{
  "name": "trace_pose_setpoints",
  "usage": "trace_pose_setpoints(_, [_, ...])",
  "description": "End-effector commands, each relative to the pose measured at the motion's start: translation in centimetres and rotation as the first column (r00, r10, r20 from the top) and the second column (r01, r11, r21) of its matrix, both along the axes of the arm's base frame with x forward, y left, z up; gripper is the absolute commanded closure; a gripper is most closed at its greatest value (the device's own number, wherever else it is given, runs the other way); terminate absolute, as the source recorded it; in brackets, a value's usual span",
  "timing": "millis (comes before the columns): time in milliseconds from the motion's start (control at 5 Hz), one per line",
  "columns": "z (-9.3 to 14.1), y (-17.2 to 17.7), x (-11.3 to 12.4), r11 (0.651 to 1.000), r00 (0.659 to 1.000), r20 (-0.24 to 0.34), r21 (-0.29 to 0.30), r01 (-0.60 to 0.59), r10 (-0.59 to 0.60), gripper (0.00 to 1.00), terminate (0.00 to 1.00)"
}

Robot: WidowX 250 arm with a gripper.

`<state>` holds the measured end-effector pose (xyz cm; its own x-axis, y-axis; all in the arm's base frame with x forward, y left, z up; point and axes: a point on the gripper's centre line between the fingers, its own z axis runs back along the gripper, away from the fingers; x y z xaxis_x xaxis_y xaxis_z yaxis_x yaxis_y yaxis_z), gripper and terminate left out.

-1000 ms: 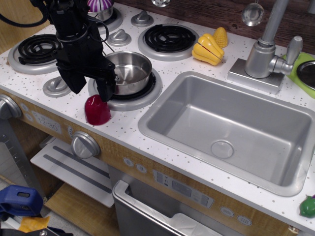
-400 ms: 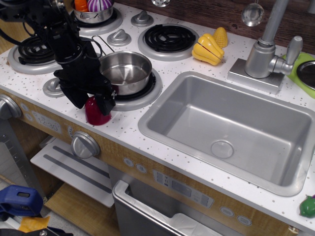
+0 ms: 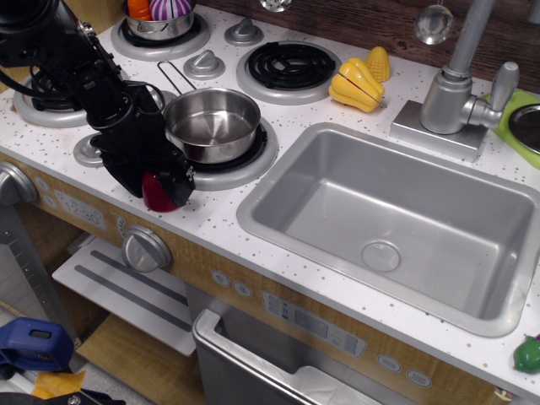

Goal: Put sweet potato in pan which is on stove

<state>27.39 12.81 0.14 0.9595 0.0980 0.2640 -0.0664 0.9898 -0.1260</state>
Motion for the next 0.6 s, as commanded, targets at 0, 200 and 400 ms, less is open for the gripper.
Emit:
trace_pose_setpoints(0, [2.4, -0.2, 0.4, 0.994, 1.0, 0.021, 0.108, 0.013, -0.015, 1.0, 0.0])
trace_pose_setpoints(200, [5.8, -0.7, 0.8, 0.968, 0.999, -0.028, 0.247, 0.035, -0.029, 1.0, 0.0])
trace_pose_setpoints(400, [9.1, -0.8, 1.2, 0.948, 0.997, -0.062, 0.313, 0.06, -0.043, 1.0, 0.0])
